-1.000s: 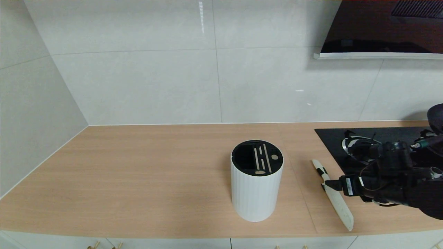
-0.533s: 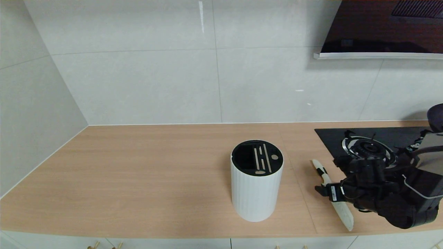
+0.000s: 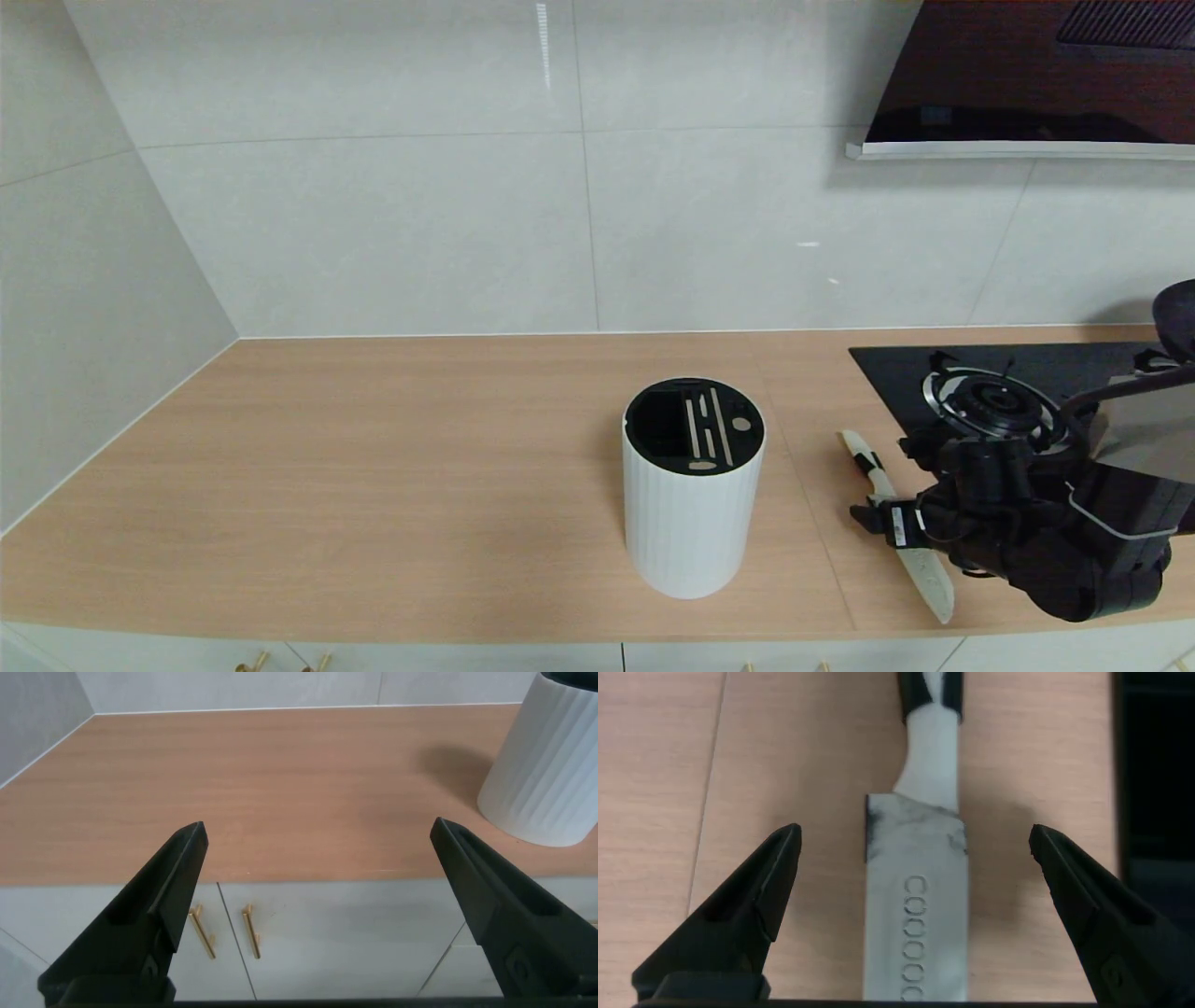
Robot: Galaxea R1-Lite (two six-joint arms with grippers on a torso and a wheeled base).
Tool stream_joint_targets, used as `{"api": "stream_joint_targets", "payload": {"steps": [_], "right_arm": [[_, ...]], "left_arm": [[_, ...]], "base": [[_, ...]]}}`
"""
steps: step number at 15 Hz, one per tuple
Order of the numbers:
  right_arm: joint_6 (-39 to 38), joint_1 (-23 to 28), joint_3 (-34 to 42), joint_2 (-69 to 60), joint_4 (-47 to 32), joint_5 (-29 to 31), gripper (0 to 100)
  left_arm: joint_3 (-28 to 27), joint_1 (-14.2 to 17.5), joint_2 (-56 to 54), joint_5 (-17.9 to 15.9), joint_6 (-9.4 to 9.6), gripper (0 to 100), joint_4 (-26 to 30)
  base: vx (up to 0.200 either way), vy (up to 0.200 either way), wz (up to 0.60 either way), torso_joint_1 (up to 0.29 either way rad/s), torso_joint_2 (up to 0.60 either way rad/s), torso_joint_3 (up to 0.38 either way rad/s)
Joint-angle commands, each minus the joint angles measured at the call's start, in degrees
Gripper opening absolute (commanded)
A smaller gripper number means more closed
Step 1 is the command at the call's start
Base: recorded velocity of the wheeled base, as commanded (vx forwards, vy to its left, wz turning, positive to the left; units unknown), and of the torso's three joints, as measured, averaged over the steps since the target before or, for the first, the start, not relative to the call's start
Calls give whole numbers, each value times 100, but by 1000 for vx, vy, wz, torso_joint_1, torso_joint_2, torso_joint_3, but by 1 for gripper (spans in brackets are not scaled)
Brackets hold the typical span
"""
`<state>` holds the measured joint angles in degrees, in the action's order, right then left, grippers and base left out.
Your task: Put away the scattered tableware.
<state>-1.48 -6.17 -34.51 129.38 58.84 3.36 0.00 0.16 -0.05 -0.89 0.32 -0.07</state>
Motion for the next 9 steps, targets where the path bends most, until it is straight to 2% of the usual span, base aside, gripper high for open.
{"api": "stream_joint_targets", "payload": {"steps": [1, 9], "right_arm": [[-2, 37, -21, 52, 4, -2, 100], [-19, 63, -108, 149, 13, 6, 100]], "left_arm": [[0, 2, 5, 1, 3, 100, -1], [0, 2, 5, 1, 3, 100, -1]], "base": [[0, 0, 0, 0, 0, 0], [0, 0, 0, 0, 0, 0]]}}
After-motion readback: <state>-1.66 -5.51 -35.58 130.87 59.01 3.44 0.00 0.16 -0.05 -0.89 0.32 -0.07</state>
